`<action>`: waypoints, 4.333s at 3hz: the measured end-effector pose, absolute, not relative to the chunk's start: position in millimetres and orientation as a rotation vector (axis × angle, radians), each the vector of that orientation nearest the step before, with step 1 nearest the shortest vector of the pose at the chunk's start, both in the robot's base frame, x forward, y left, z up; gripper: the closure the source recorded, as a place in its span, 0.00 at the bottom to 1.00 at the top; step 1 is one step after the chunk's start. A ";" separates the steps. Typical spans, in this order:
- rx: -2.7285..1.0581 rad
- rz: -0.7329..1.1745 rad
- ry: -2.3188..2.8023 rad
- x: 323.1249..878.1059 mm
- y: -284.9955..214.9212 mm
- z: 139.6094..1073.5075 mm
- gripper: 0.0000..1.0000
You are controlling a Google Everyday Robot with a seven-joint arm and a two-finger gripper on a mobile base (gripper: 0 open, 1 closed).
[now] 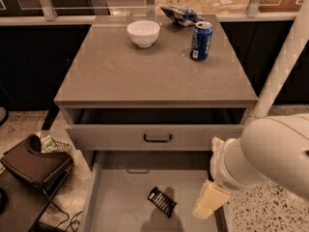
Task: Pick rxbar chocolate from middle drawer and place on counter
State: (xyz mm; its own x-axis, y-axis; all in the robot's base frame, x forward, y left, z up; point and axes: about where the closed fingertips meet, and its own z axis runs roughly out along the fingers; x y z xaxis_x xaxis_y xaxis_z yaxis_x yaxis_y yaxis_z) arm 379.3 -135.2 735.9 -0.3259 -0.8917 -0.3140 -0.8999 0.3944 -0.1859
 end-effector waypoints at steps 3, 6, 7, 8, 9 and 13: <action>-1.621 -0.127 2.321 415.3 -106.9 609.5 0.00; -1.314 0.148 2.559 423.8 -78.2 511.6 0.00; -1.314 0.148 2.559 423.8 -78.2 511.6 0.00; -1.324 0.153 2.581 425.1 -69.5 498.3 0.00; -1.342 0.170 2.608 427.8 -55.2 472.4 0.00; -1.324 0.303 2.630 443.0 -22.7 392.5 0.00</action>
Offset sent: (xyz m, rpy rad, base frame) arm 0.0428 0.0290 -0.1457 -0.1069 -0.0062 -0.1786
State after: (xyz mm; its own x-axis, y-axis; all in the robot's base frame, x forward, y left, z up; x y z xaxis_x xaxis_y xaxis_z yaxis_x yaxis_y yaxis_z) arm 443.0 -22.7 392.5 -0.5866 -0.7698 -0.2516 -0.8068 0.5823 0.0996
